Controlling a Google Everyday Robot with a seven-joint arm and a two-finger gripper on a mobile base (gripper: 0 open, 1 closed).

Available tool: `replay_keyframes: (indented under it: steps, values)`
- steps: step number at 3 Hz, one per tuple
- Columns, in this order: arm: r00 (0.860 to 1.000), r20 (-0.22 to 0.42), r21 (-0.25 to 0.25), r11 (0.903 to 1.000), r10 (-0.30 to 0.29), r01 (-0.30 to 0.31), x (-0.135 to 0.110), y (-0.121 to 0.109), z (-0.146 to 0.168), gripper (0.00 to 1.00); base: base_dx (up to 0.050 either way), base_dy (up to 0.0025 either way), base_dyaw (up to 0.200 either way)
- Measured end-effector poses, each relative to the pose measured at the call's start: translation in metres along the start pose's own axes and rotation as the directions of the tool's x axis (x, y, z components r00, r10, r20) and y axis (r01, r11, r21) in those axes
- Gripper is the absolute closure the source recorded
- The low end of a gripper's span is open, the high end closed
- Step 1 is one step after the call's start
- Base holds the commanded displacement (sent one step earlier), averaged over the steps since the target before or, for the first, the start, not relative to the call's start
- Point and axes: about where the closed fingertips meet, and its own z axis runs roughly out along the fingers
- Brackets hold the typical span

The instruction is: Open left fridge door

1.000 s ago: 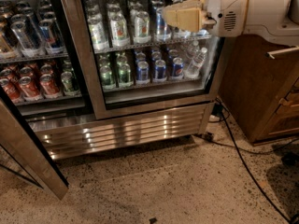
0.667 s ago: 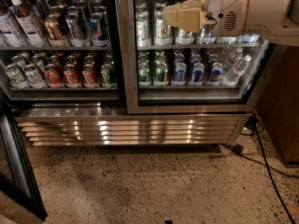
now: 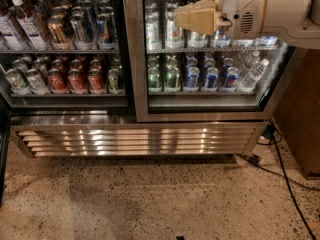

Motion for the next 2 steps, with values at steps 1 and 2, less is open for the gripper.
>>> replay_keyframes:
  steps: [1, 2]
  values:
    - [1.000, 0.000, 0.000, 1.0000, 0.000, 0.000, 0.0000, 0.0000, 0.0000, 0.58, 0.000, 0.00000, 0.000]
    - [1.000, 0.000, 0.000, 1.0000, 0.000, 0.000, 0.0000, 0.0000, 0.0000, 0.35, 0.000, 0.00000, 0.000]
